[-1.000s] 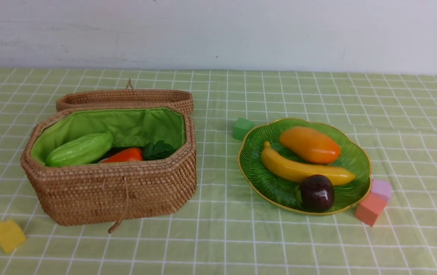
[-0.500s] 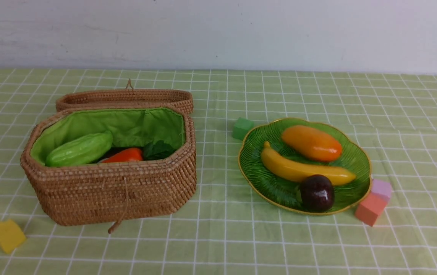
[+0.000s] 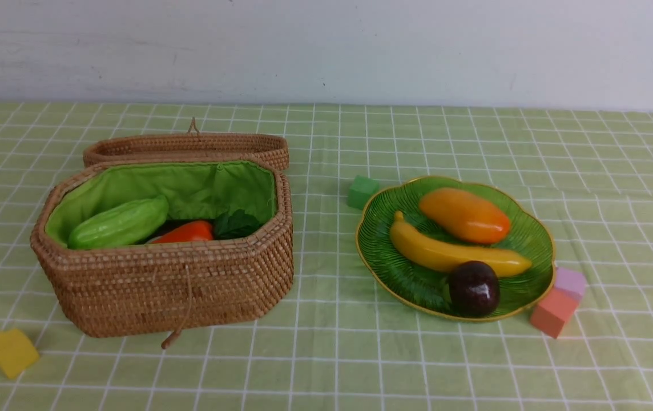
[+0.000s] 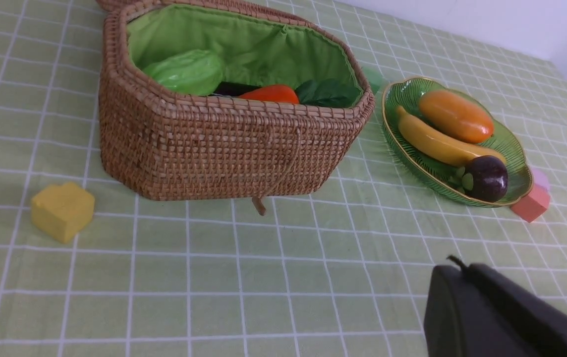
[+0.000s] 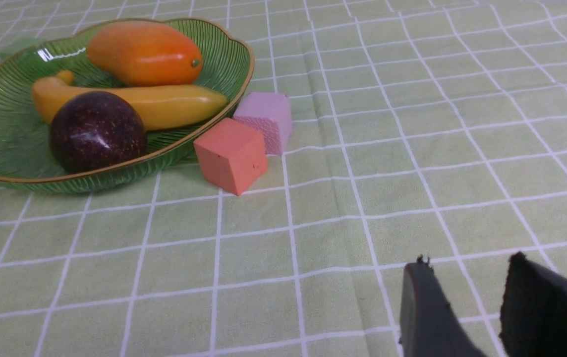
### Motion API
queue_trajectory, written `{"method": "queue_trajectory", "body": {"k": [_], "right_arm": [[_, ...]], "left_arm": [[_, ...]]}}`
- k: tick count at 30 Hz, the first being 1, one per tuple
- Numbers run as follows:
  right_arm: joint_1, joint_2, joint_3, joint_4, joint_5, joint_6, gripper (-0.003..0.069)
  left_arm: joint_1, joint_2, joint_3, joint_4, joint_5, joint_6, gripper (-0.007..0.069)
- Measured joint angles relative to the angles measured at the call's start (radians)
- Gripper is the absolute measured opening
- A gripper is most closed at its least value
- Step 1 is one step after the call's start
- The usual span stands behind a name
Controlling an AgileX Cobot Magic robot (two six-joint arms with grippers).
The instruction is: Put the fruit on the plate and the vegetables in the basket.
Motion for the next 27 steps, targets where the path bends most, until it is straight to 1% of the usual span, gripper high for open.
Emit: {"method": "queue_trajectory", "body": {"k": [6,8,11,12,14,19,27], "right_arm": [[0.0,0.0,0.0,0.0,0.0,0.0,0.024],[0.0,0.0,0.0,0.0,0.0,0.0,0.024],[0.0,0.0,0.0,0.0,0.0,0.0,0.024],[0.0,0.0,0.0,0.0,-0.001,0.0,0.024],[0.0,0.0,0.0,0.0,-0.001,0.0,0.024],[0.0,0.0,0.0,0.0,-0.001,0.0,0.024],[0.0,0.0,0.0,0.0,-0.001,0.0,0.024]], "left_arm": [[0.002,-0.108,0.061,0.008,-0.006,0.0,-0.0008],[0.019,-0.141,0.099,0.032,-0.006,0.0,-0.0006],[0.076,-0.182,0.198,0.089,-0.006,0.0,-0.0006],[0.076,-0.184,0.204,0.089,-0.006,0.0,-0.0006],[0.112,-0.192,0.243,0.091,0.009,0.0,-0.0005],[0.153,-0.197,0.249,0.091,0.005,0.0,-0.0002],[0.159,-0.197,0.249,0.09,0.001,0.0,0.0006]]}}
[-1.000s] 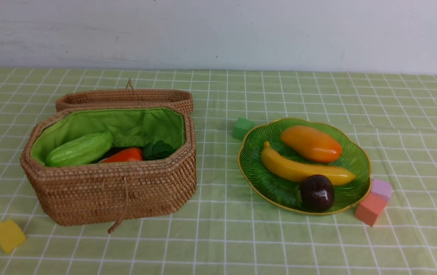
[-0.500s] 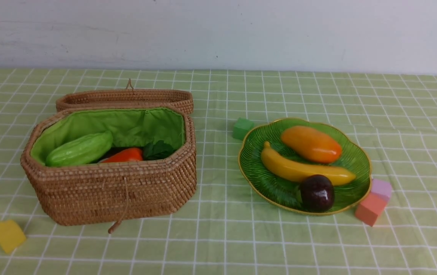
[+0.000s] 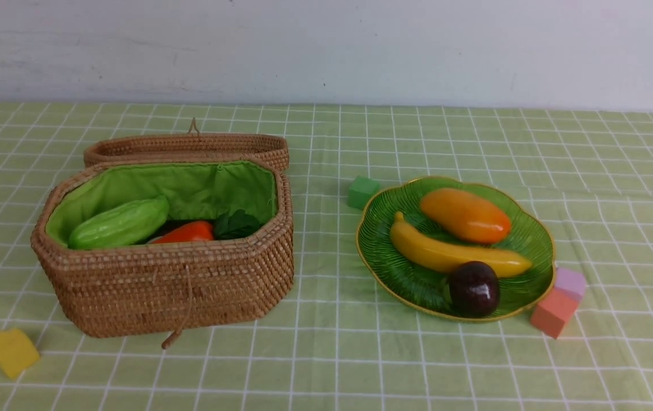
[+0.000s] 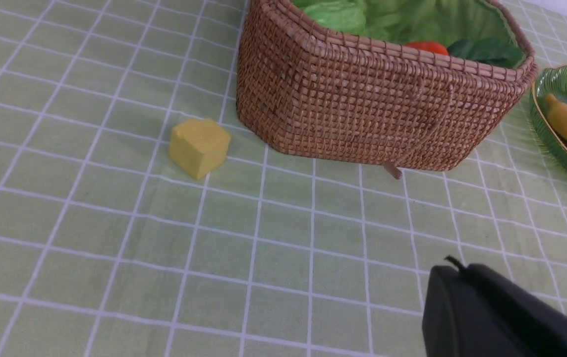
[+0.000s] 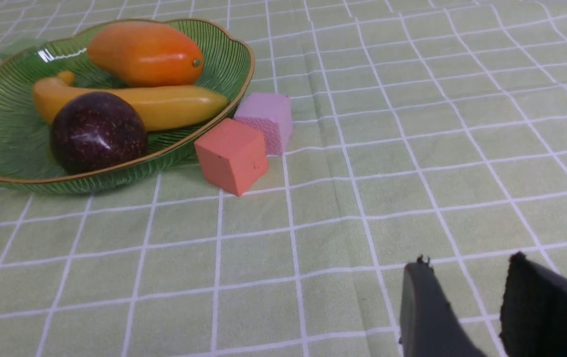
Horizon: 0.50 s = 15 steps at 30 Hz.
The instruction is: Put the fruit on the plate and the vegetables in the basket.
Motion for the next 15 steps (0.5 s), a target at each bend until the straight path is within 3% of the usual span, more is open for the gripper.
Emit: {"method": "queue_trajectory", "body": {"k": [15], "right_arm": [[0.0,0.0,0.0,0.0,0.0,0.0,0.024]], "left_arm": [[0.0,0.0,0.0,0.0,-0.003,0.0,0.0018]]}}
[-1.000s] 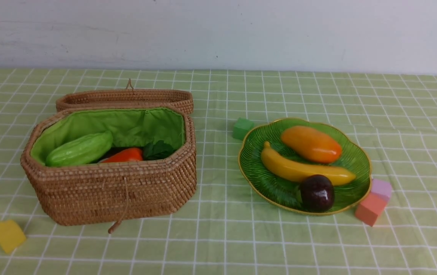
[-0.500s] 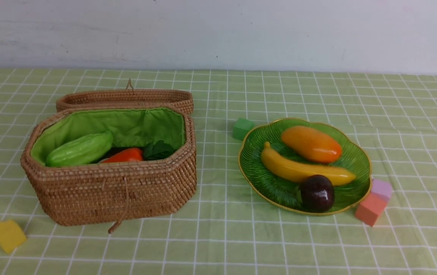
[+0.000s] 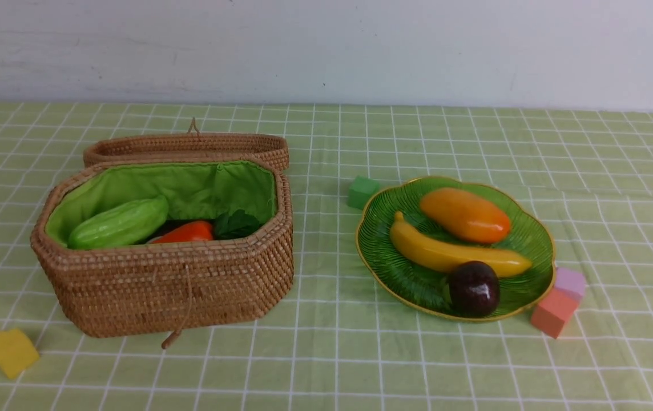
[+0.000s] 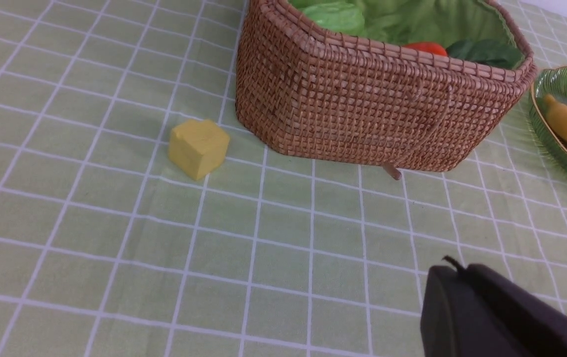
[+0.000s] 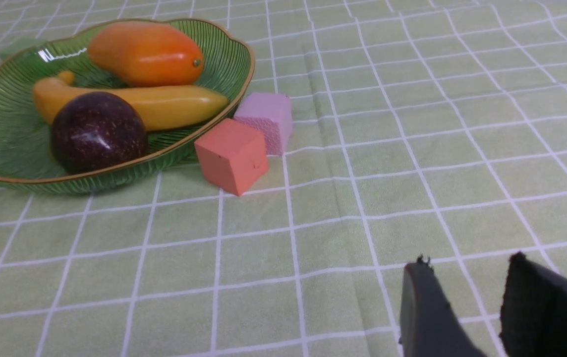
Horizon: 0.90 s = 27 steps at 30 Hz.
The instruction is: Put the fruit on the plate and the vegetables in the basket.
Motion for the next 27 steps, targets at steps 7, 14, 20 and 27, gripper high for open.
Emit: {"method": "queue_trajectory", "body": {"k": [7,14,20,27], "right_arm": [[0.0,0.0,0.0,0.0,0.0,0.0,0.024],[0.0,0.0,0.0,0.0,0.0,0.0,0.024],[0.0,0.0,0.0,0.0,0.0,0.0,0.024],[0.0,0.0,0.0,0.0,0.0,0.0,0.024]], "left_arm": [[0.0,0.0,0.014,0.0,-0.165,0.0,0.0022],[0.0,0.0,0.091,0.002,-0.437,0.0,0.0026],[0.0,0.0,0.305,0.005,-0.609,0.0,0.0029],[0.0,0.0,0.541,0.007,-0.659,0.0,0.0037]]}}
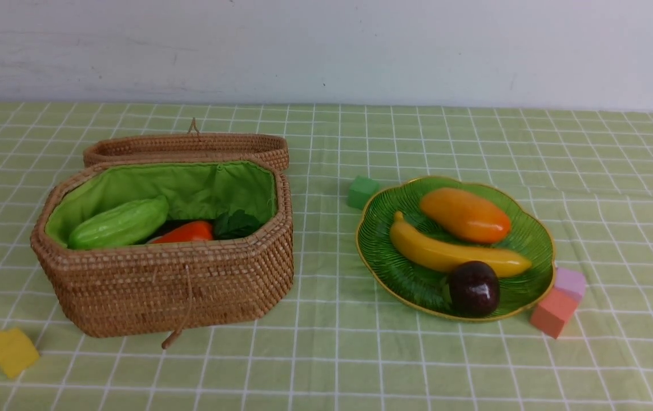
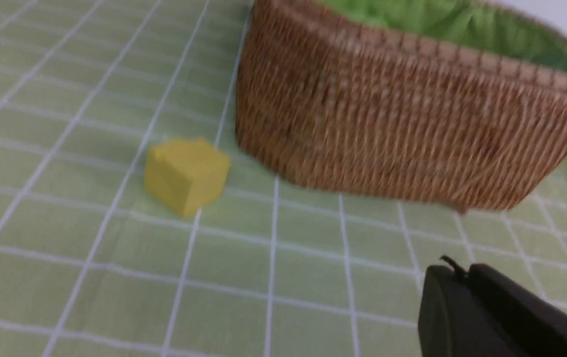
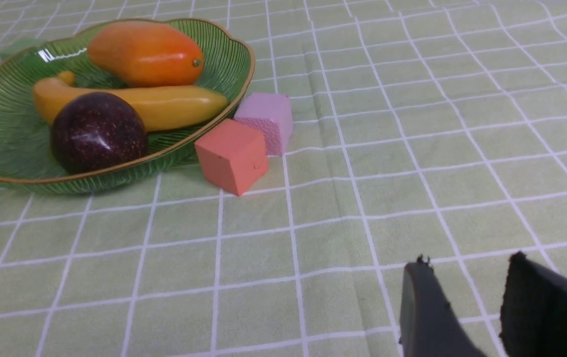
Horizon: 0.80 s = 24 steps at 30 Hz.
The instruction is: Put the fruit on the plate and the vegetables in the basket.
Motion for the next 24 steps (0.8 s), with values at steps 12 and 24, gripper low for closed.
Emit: {"method": "queue_trajectory", "body": {"k": [12,24], "right_arm": [[0.0,0.0,0.0,0.0,0.0,0.0,0.024],[0.0,0.0,0.0,0.0,0.0,0.0,0.024]], "left_arm": [[0.0,0.0,0.006,0.0,0.02,0.0,0.0048],[0.0,0.0,0.006,0.0,0.02,0.0,0.0055]]}}
